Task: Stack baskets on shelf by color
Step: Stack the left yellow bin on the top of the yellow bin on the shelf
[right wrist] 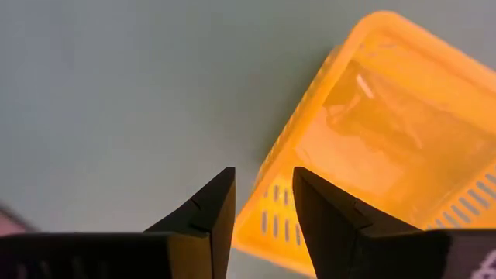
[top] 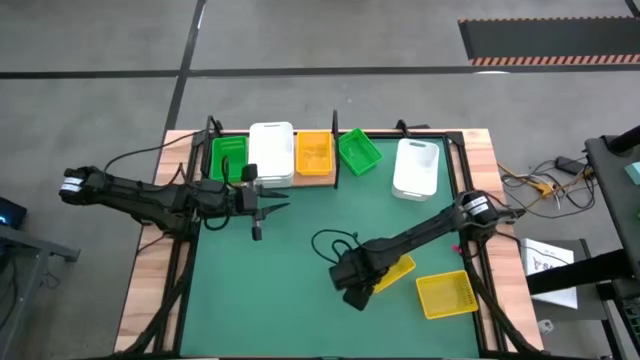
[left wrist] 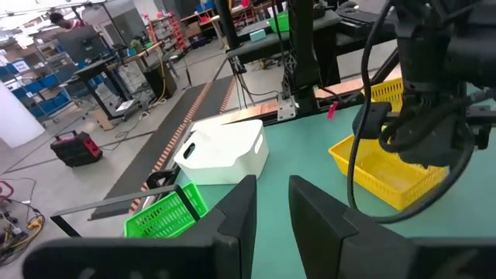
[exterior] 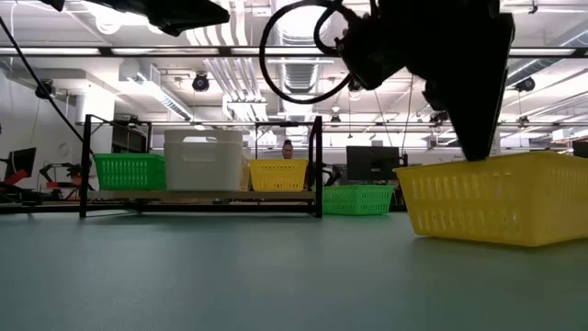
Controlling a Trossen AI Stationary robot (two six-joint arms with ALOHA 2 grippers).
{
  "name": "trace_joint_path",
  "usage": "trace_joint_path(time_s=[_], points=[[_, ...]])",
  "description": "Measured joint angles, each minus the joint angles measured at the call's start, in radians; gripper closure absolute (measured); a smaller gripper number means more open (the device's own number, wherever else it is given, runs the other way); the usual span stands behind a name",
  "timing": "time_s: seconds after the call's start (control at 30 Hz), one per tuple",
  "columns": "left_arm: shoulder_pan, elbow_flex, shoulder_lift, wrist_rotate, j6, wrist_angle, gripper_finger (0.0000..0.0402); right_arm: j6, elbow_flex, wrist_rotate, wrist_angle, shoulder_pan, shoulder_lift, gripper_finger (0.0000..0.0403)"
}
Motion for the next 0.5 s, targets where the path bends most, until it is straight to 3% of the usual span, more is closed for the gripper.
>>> trace_joint_path(time_s=[0.2,0.43,0.5], points=[[0.0,0.002,-0.002,0.0,0.0,0.0,0.034,0.0,-0.001,0.037,0.008,0.0,0.043,0.0306],[0.0,-0.002,-0.011,0.0,0.0,0.0,0.034,-0.035,-0.002,0.04,0.012,0.012,0.059,0.0383],[0.0,-0.002,-0.015,0.0,0.0,0.0,0.034,-0.045,-0.002,0.047,0.008,0.016,0.051,0.0389]])
